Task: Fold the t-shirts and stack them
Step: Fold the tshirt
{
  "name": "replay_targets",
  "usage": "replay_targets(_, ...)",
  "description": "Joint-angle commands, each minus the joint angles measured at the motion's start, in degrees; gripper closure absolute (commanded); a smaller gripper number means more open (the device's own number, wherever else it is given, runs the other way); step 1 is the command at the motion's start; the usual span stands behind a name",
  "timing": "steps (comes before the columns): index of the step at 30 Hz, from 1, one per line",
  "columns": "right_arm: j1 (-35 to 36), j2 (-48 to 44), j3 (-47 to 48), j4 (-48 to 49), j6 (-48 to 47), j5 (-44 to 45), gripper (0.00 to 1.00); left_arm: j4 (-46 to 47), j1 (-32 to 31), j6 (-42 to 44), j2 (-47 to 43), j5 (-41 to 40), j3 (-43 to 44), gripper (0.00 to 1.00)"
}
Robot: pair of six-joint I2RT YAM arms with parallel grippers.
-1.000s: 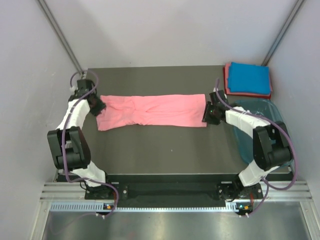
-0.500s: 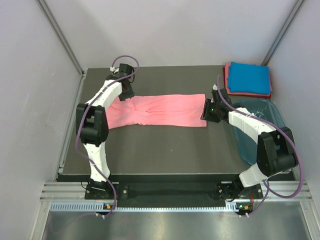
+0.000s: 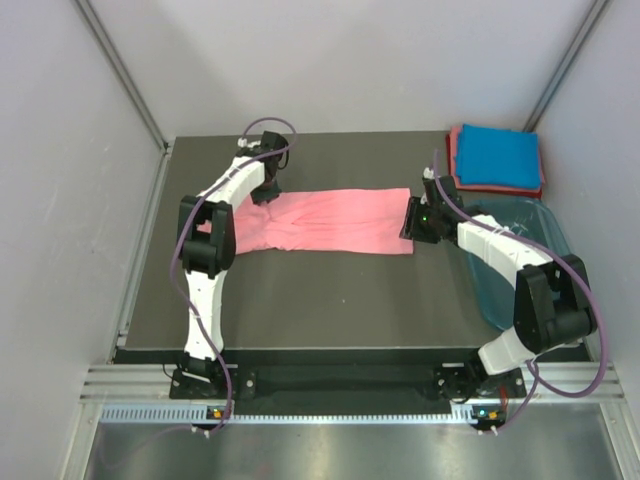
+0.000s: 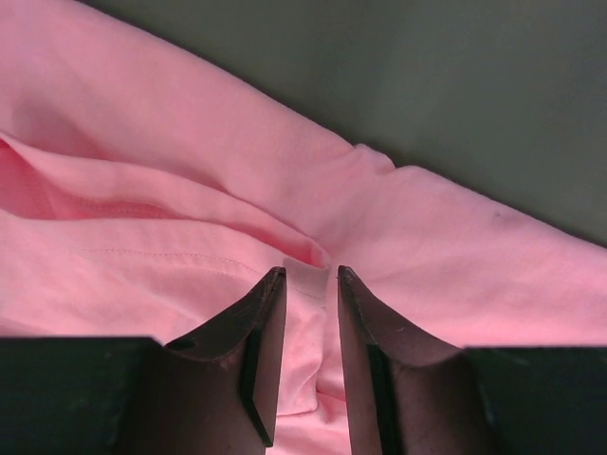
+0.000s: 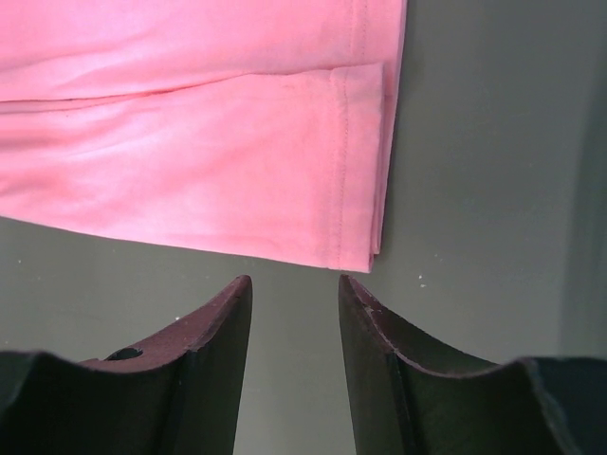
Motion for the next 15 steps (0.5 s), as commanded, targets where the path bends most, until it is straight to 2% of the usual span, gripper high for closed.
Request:
replay_targets(1,0.4,-2.1,2.2,2.1,-1.2,-0.1,0.58,-1.6,-0.2,-0.8,0.3,-2.7,2.4,0.67)
replay_targets(9,0.4,-2.3,2.4,2.1,-1.1,0.3,0.58,-1.5,-0.5,-0.5,0.7,-2.2,2.5,0.77)
replay_targets(15,0.4,-2.5,2.6,2.1,-1.0,0.5,0.57,-1.7,-0.5,0.0,0.8,-2.6,2.9,0.77)
